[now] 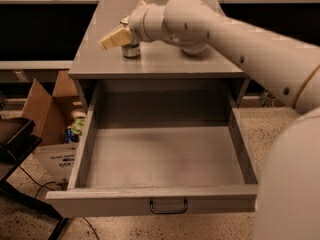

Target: Pick 7up can from top drawer and place on counter

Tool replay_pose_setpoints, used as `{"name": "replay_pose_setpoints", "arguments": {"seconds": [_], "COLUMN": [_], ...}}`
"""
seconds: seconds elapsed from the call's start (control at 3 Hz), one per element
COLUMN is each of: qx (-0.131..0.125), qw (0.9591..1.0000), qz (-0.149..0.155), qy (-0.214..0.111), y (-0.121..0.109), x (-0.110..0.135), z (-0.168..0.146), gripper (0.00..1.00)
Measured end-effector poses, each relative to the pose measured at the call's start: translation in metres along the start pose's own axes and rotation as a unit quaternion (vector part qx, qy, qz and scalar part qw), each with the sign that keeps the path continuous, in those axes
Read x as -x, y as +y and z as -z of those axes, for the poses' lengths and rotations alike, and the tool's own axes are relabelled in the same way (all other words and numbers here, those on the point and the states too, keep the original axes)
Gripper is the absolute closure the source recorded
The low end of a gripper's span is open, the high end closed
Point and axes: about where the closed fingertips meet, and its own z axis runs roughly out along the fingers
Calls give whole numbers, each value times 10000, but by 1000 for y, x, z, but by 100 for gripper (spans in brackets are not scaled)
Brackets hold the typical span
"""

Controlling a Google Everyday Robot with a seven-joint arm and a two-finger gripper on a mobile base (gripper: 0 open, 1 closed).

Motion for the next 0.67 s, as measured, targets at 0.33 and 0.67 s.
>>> {"name": "replay_pose_setpoints", "arguments": {"seconds": [0.33,0.67], "qx": [-110,-600], "qw": [9969,9911], "qz": [489,669], "qy": [605,981], "y": [16,4], "x": [16,18], "z": [38,115], "gripper": [0,0]}}
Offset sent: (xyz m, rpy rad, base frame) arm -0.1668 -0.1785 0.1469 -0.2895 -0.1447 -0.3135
